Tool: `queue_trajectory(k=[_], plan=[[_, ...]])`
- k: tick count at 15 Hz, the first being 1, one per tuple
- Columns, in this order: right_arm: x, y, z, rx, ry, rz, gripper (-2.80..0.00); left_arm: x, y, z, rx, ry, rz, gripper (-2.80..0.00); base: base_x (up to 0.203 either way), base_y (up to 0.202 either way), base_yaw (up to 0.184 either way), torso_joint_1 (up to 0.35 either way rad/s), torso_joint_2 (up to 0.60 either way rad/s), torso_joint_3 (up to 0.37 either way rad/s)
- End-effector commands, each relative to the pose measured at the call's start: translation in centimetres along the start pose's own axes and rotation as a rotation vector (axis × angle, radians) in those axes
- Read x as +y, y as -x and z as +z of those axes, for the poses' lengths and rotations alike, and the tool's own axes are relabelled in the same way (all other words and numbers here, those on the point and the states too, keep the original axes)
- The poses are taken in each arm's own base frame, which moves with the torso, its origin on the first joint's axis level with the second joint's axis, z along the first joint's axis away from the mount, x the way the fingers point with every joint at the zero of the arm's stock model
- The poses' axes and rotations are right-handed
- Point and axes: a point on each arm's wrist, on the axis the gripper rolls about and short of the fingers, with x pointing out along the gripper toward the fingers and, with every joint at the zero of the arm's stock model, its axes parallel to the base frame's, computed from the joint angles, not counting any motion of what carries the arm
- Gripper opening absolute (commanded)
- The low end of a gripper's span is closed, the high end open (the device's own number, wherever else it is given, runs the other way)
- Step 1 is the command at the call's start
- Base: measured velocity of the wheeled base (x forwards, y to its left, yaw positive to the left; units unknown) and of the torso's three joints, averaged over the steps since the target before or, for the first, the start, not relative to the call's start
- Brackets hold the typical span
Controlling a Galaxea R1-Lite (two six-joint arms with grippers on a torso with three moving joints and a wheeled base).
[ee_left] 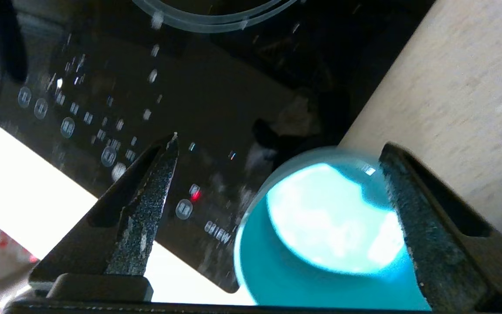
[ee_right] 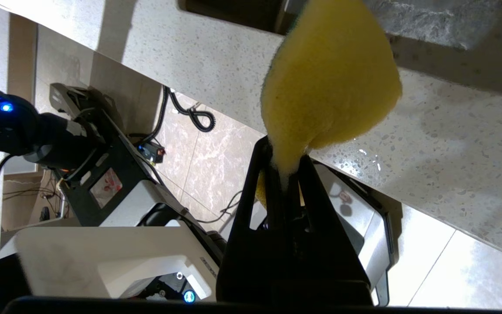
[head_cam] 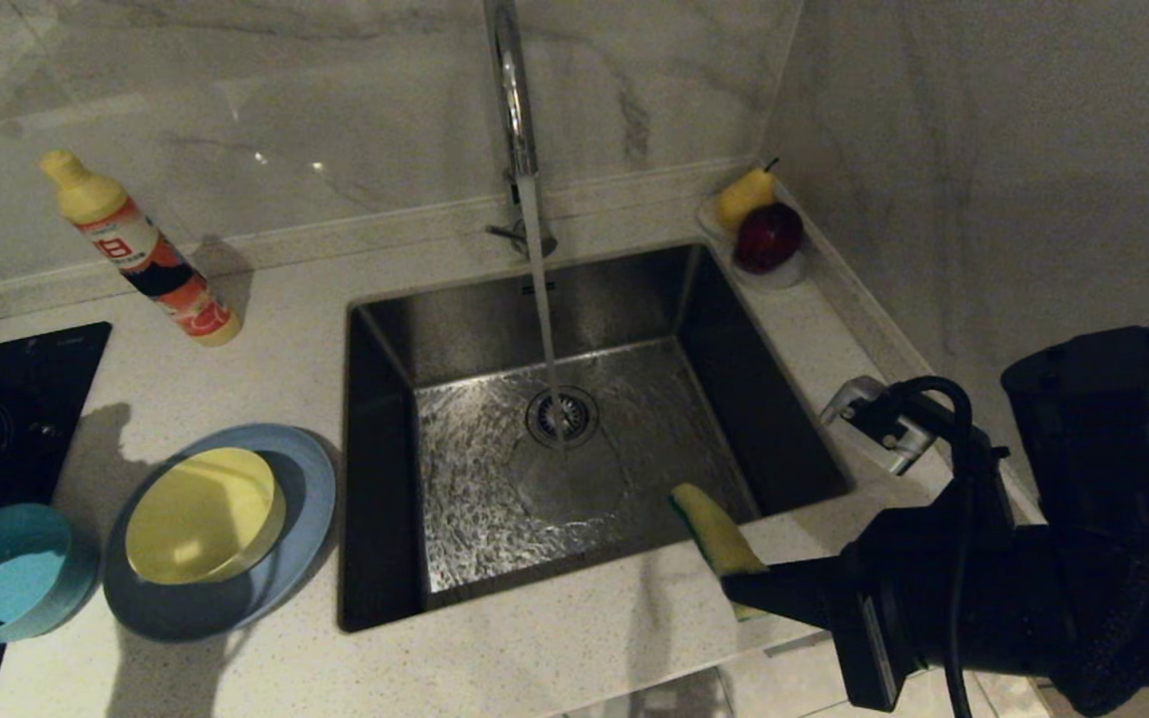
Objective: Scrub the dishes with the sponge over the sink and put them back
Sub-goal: Pick up a bowl and the sponge
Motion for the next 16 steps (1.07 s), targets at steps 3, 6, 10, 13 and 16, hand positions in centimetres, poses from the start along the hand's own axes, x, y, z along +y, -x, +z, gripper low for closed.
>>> queue_trajectory(k=[3,6,10,13,16], plan=[[0.1,0.4,0.3,-0.016,0.007,0.004,-2.8,0.3,-0.2,-0.6,0.019,0.006,0.007,0.0,0.0,0.0,0.0,0.0,0.0,0.0],[0.4,0.7,1.0,-0.03,0.013,0.005,-2.8,0.7,-1.3,-1.5,0.065,0.009,0.018,0.0,0.0,0.0,0.0,0.0,0.0,0.0],[0.3,0.7,0.9,-0.024,0.012,0.004,-2.8,0.7,-1.5,-1.6,0.082,0.066,-0.007,0.0,0.0,0.0,0.0,0.0,0.0,0.0],[0.3,0.7,0.8,-0.022,0.012,0.001,-2.8,1.1,-1.6,-1.9,0.111,0.078,0.006,0.0,0.0,0.0,0.0,0.0,0.0,0.0],[0.2,0.5,0.8,-0.02,0.011,-0.002,-2.8,1.3,-2.0,-2.3,0.158,0.082,0.017,0.0,0.0,0.0,0.0,0.0,0.0,0.0]])
